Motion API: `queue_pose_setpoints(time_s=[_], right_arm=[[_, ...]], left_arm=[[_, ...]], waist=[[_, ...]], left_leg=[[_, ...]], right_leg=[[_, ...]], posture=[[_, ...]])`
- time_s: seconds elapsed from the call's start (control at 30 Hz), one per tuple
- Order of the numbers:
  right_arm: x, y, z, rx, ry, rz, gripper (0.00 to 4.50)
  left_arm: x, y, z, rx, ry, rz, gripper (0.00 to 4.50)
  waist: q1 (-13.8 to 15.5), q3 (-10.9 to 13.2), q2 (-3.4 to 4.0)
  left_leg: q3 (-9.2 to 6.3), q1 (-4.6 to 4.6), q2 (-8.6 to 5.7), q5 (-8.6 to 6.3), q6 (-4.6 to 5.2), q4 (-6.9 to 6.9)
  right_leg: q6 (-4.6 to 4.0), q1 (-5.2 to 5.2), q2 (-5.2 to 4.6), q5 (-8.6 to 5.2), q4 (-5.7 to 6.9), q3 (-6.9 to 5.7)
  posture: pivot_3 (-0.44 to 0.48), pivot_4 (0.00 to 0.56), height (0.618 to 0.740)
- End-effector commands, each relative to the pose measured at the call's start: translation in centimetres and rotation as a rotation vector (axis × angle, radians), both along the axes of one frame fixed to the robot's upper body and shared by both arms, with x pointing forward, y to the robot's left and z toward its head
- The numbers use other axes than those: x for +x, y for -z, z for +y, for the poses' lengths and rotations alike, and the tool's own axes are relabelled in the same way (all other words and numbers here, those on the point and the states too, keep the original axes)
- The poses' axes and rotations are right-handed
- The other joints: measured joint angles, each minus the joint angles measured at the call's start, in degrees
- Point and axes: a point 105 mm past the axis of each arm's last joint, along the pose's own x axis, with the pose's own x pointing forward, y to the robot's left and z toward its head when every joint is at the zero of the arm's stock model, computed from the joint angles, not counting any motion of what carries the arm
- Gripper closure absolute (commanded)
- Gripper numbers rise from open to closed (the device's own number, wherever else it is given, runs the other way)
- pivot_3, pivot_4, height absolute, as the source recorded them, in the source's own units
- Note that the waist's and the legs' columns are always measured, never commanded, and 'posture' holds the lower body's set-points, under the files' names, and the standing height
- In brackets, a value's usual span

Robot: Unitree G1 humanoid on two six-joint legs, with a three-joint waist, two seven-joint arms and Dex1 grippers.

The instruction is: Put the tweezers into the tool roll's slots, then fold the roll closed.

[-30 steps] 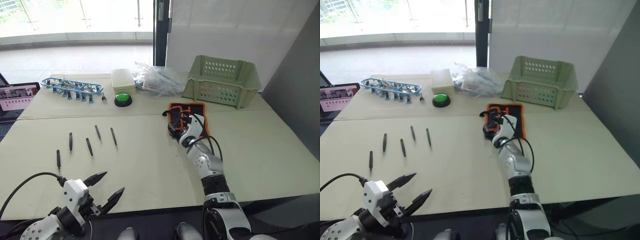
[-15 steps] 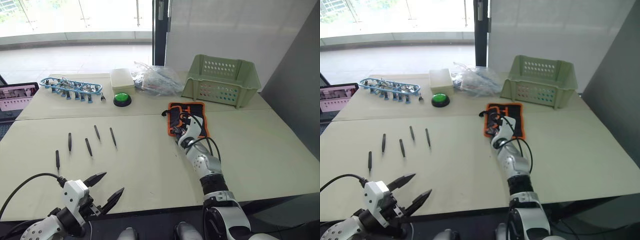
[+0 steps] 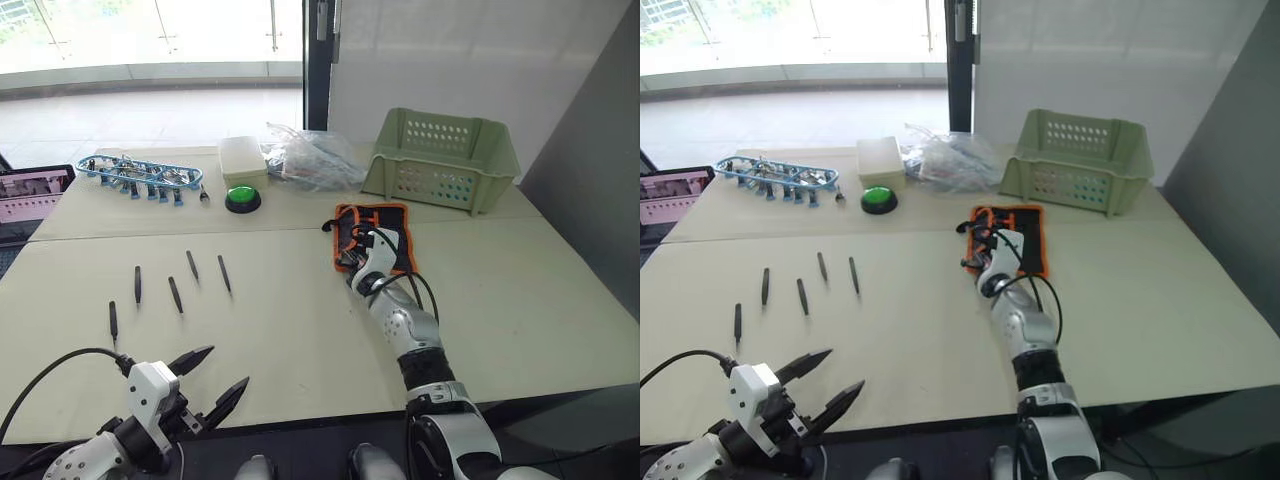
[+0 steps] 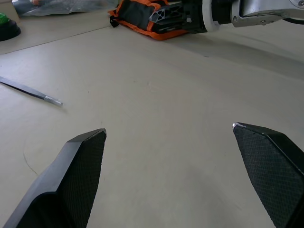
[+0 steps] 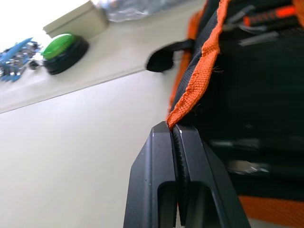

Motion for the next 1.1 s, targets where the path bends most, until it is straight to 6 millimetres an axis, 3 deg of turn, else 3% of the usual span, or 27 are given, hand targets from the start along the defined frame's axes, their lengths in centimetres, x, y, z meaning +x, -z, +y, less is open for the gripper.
queue_pose_setpoints(time_s=[0.03,0.23,0.33,0.57,0.7,0.9,1.1], right_arm=[[-2.1,-1.3,1.1,-0.175,-0.158,-0.131,4.47],[-7.3,-0.1,0.9,-0.646,-0.435,-0.437,4.47],[-10.2,0.5,0.6,-0.779,-0.578,-0.582,4.47],[-13.7,2.9,-1.6,-1.098,-0.831,-0.807,4.47],[-14.8,4.0,-2.1,-1.164,-0.928,-0.854,4.47],[-15.0,4.3,-1.8,-1.152,-0.944,-0.861,4.47],[-14.6,4.1,-1.7,-1.144,-0.921,-0.847,4.47]], left_arm=[[-0.1,0.0,0.3,0.010,0.004,-0.016,0.00],[0.0,0.6,0.6,0.010,0.019,-0.010,0.00],[0.2,0.9,0.7,0.011,0.030,-0.009,0.00],[0.9,1.1,0.4,0.009,0.080,0.001,0.00],[2.1,0.6,0.3,0.005,0.109,-0.006,0.00],[5.5,-1.4,-0.4,0.014,0.185,-0.043,0.00],[9.8,-2.8,-1.5,0.226,0.338,-0.108,0.00]], waist=[[0.2,0.0,-0.01],[0.6,0.0,-0.02],[0.7,0.0,-0.05],[0.9,0.0,-0.09],[1.6,0.0,-0.18],[2.0,0.0,-0.18],[2.3,0.0,-0.19]], left_leg=[[0.00,0.00,0.00,0.00,0.00,-0.01],[0.02,-0.10,-0.07,-0.02,0.02,-0.02],[0.03,-0.07,-0.06,-0.02,0.01,-0.02],[0.04,0.05,-0.05,-0.01,0.01,0.01],[0.05,0.13,-0.06,-0.01,0.01,0.04],[0.01,0.22,-0.07,-0.01,0.02,0.12],[0.00,0.25,-0.08,-0.01,0.02,0.12]], right_leg=[[-0.01,0.00,-0.01,-0.01,-0.01,0.00],[0.03,-0.01,-0.08,-0.02,-0.20,-0.02],[0.28,0.01,-0.06,-0.17,-0.21,-0.03],[0.18,0.09,-0.02,-0.21,-0.19,0.00],[0.17,0.20,-0.02,-0.22,-0.20,0.00],[0.32,0.35,0.00,-0.11,-0.16,0.00],[0.31,0.38,0.04,-0.04,-0.16,0.01]], posture=[[0.000,0.150,0.725],[0.000,0.150,0.725],[0.000,0.150,0.725],[0.000,0.150,0.725],[0.000,0.150,0.725],[0.000,0.150,0.725],[0.000,0.150,0.725]])
